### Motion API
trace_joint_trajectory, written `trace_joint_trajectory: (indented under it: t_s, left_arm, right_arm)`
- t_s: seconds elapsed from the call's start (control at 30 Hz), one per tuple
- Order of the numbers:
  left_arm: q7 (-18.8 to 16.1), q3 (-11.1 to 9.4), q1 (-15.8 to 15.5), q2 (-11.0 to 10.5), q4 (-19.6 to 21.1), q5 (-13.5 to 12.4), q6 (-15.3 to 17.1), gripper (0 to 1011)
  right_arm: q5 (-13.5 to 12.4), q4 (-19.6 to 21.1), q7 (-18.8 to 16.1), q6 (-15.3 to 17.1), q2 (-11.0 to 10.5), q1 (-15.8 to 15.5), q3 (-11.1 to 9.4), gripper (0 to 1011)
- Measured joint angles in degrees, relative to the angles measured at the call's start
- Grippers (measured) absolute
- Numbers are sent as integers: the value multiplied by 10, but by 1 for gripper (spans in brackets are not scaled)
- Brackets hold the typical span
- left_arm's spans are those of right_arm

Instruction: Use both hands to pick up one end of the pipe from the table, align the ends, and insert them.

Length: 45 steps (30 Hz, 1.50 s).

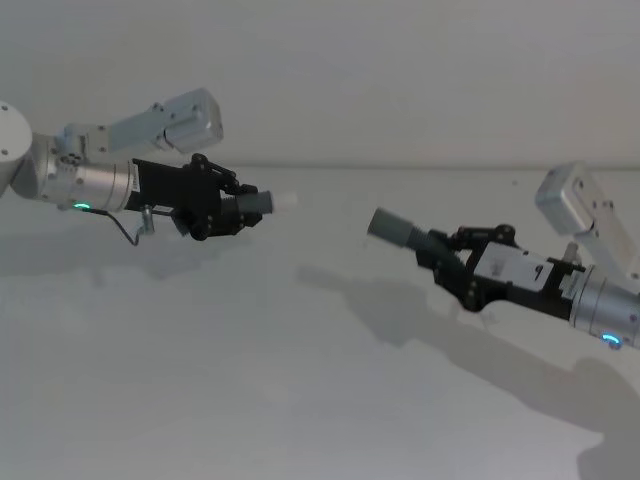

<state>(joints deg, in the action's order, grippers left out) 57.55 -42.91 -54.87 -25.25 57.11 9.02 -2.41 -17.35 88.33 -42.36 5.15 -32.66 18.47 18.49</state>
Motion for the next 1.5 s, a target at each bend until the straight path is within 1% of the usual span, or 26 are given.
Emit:
trace_joint_trajectory:
  t_s: [0.03,0.07,0.17,0.23,0.5,0.67,0.8,1.17,1.5]
  left_arm:
    - [7,-2,-2,0,-3,3,-6,365]
    - [14,-3,-4,1,-6,5,-12,365]
    - [24,-6,-7,2,-10,8,-19,365]
    - [34,-8,-9,3,-13,11,-26,365]
    - [60,-16,-13,7,-21,21,-42,365]
    - [75,-22,-15,10,-26,26,-51,365]
    - [84,-27,-17,13,-31,29,-57,365]
    - [105,-39,-24,25,-52,36,-73,365]
    - [115,-49,-32,38,-73,37,-84,365]
  right_arm:
    - [-1,0,-6,-1,-3,1,3,274]
    - [-3,0,-19,-4,-8,2,7,274]
    - [-5,0,-36,-6,-14,3,14,274]
    - [-7,0,-60,-6,-22,6,25,274]
    - [-8,-1,-89,-1,-32,12,48,274]
    - [-7,-3,-96,5,-34,16,59,274]
    - [-7,-4,-97,8,-34,20,64,274]
    - [-6,-15,-96,16,-29,33,74,274]
    - [-3,-30,-89,20,-24,47,82,274]
